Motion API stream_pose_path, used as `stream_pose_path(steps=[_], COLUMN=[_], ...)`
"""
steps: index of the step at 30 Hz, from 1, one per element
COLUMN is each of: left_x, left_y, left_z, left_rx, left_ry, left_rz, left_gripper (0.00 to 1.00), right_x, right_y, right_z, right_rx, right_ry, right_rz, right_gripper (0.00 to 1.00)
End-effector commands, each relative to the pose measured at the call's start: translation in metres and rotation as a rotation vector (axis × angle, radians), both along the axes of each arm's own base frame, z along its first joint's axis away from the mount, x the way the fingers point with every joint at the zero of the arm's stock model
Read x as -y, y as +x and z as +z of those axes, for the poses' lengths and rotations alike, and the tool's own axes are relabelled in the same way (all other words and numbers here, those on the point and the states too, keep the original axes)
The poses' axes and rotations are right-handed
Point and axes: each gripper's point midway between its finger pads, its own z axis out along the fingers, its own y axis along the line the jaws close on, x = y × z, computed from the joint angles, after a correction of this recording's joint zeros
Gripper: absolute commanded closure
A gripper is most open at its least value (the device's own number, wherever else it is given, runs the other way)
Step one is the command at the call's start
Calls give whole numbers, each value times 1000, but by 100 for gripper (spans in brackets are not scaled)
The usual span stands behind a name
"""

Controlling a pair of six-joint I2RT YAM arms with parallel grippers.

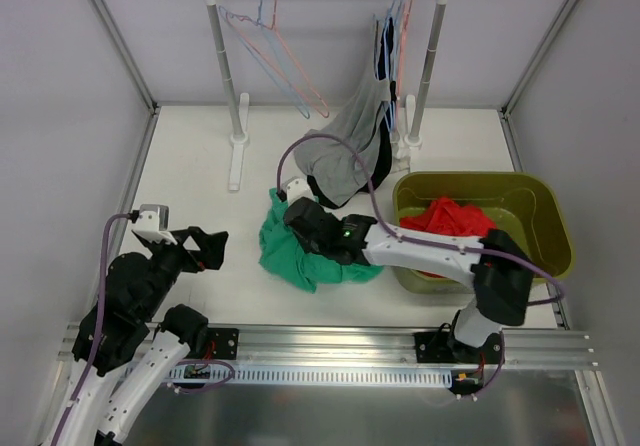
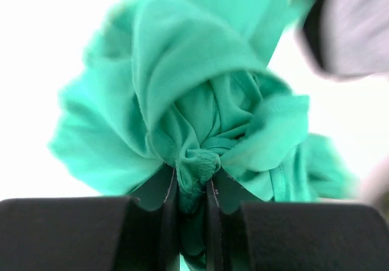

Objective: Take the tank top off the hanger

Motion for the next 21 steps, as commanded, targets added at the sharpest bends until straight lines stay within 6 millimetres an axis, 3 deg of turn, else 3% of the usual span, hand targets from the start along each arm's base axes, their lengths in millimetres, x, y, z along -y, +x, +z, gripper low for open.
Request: stream_pose_path(steps=[1, 3, 5, 7, 12, 16, 21], left_x=[-3, 0, 1, 1, -2, -3, -2], left_y=[4, 5, 5, 5, 2, 0, 1], left_z=[6, 5, 3, 4, 6, 8, 8], left_rx=[30, 18, 10, 11, 31, 46, 41], left_ry=[20, 25, 30, 29, 19, 10, 11], left_rz=[15, -1, -3, -6, 4, 4, 3], left_gripper=[1, 1, 1, 1, 1, 1, 1], right_x=[1, 14, 32, 48, 121, 189, 276], right_y=[26, 30, 30, 30, 26, 19, 1], right_z=[134, 169, 217, 245, 331, 368, 384], right_rx=[261, 341, 406, 450, 610, 693, 750], right_ry=[287, 306, 375, 386, 402, 410, 398], right_rz=[-71, -78, -86, -94, -187, -289, -443], right_gripper=[100, 100, 100, 100, 100, 100, 100])
